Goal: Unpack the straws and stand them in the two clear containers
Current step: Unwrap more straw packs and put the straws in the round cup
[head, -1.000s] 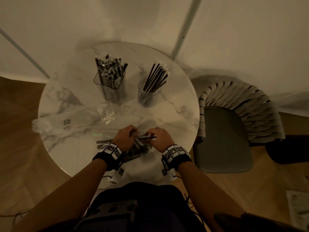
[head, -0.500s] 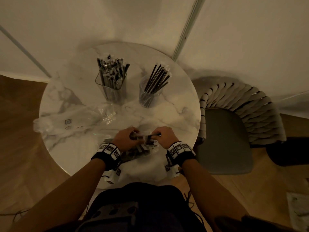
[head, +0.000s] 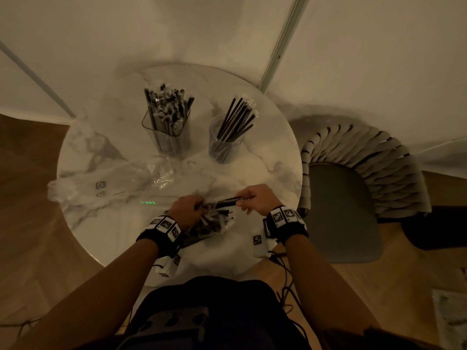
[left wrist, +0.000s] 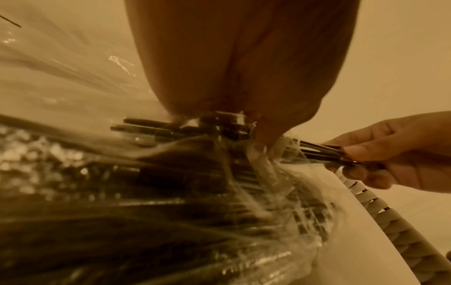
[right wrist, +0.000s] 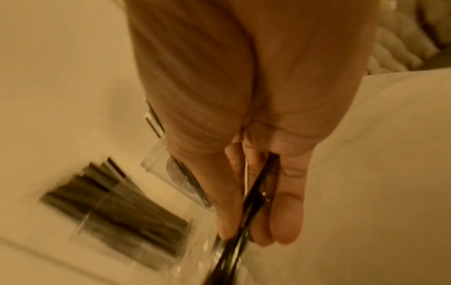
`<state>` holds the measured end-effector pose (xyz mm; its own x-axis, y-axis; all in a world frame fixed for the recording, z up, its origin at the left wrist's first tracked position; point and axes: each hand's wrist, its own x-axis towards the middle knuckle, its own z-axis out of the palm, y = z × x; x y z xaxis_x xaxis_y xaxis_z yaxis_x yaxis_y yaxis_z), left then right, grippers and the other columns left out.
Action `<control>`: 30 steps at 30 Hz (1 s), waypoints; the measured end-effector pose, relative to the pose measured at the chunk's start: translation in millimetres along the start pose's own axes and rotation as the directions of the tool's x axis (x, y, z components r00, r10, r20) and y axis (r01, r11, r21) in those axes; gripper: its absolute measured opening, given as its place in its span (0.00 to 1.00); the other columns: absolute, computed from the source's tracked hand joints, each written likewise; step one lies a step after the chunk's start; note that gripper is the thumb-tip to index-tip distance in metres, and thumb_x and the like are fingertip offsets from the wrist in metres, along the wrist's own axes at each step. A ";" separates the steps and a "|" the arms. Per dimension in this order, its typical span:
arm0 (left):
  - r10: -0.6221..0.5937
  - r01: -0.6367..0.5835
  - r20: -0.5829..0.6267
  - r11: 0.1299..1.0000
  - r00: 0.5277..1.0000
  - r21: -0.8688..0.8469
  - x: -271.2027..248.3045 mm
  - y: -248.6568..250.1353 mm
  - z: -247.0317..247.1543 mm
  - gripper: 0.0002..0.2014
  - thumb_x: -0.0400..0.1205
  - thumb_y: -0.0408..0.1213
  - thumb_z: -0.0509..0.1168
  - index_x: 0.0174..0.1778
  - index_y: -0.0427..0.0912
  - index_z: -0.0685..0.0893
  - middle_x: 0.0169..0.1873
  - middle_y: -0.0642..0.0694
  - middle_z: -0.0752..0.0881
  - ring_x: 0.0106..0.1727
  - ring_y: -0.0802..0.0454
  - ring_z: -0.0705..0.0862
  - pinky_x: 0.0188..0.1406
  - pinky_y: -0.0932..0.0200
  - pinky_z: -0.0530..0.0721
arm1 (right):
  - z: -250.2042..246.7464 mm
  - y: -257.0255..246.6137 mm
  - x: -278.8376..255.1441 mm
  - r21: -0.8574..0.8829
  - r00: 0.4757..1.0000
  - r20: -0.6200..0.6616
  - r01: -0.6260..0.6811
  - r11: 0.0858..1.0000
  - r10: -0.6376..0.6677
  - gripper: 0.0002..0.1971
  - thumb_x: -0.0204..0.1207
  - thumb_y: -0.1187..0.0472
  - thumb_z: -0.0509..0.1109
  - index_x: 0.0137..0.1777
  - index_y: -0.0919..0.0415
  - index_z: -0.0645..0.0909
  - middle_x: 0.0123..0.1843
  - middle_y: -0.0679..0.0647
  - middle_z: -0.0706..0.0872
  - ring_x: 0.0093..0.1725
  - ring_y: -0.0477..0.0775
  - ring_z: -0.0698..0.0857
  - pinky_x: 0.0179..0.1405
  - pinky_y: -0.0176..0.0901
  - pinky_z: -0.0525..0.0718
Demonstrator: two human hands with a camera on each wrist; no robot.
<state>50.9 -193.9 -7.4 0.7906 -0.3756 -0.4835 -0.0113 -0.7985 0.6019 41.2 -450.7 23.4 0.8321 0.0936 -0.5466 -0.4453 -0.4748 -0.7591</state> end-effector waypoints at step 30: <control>0.009 -0.007 0.027 0.997 1.000 -0.074 2.9 -2.3 7.2 0.13 0.82 0.42 0.66 0.61 0.45 0.86 0.51 0.41 0.88 0.53 0.41 0.85 0.55 0.50 0.82 | 47.9 11.2 3.8 0.262 0.969 -0.241 0.006 0.965 0.060 0.07 0.78 0.65 0.75 0.42 0.51 0.89 0.37 0.60 0.92 0.36 0.62 0.93 0.50 0.62 0.91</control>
<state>48.9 -196.5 -14.7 0.7737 -0.3954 -0.4950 0.0283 -0.7591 0.6504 23.5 -413.7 -4.0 0.8591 -0.1487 -0.4897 -0.5116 -0.2289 -0.8282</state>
